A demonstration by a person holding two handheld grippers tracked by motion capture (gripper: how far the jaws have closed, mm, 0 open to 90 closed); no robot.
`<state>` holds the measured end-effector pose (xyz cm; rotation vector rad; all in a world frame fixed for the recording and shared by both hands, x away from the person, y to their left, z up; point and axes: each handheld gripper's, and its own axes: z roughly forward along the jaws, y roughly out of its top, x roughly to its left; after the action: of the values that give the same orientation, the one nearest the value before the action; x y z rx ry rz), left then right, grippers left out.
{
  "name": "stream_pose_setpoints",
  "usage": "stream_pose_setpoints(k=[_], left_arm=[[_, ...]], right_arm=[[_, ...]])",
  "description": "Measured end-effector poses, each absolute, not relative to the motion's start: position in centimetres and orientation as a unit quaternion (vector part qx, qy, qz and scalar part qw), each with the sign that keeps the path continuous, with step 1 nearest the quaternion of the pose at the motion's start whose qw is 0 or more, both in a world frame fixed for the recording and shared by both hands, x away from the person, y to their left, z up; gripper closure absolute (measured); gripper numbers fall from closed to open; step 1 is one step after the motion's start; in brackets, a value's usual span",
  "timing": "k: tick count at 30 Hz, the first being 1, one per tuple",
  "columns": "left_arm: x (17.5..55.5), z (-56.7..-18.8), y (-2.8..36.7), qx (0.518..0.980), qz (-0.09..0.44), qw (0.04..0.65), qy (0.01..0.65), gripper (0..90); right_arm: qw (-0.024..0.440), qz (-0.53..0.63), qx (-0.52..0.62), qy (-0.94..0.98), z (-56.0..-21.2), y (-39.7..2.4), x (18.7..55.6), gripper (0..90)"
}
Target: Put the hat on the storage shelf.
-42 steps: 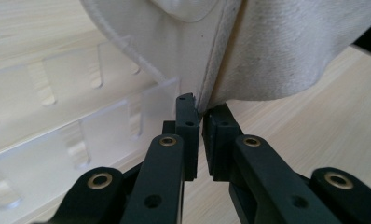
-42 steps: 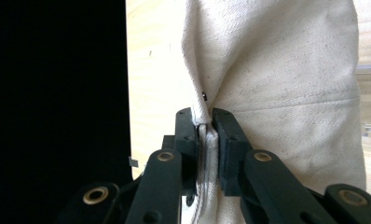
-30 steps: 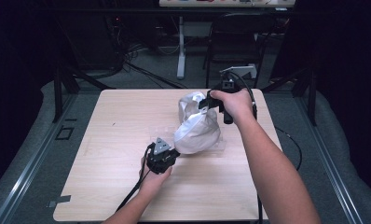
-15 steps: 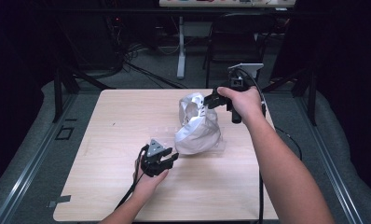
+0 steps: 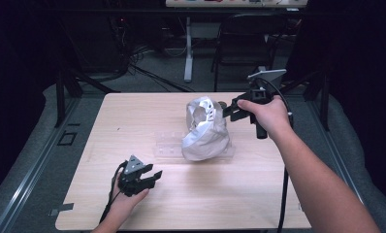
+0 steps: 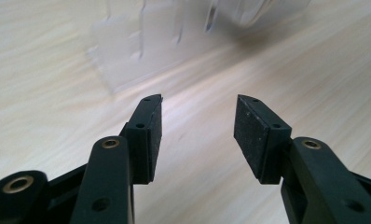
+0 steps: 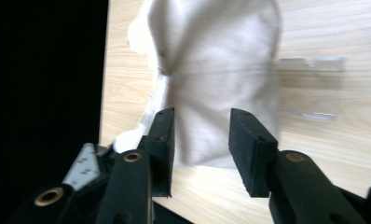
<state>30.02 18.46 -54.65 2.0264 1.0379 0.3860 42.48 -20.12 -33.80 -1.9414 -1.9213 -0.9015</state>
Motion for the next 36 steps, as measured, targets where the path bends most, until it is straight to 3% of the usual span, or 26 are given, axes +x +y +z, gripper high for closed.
stream_pose_setpoints(k=[11,15,26,36], left_arm=[[30.8,-56.1,22.3,0.781,0.143,0.414,0.445,48.9],[31.2,-56.5,22.6,0.779,0.148,0.411,0.45,48.8],[31.4,-56.8,22.4,0.778,0.15,0.41,0.452,48.6],[31.5,-56.9,22.4,0.778,0.15,0.405,0.455,48.5]], right_arm=[[0.097,-0.312,-0.651,-0.685,-36.3,-22.2,39.3,53.6],[0.096,-0.319,-0.647,-0.686,-38.0,-22.9,38.3,53.3],[0.041,-0.303,-0.635,-0.71,-44.1,-24.0,35.1,52.0],[0.063,-0.344,-0.638,-0.686,-50.1,-24.8,32.3,51.7]])
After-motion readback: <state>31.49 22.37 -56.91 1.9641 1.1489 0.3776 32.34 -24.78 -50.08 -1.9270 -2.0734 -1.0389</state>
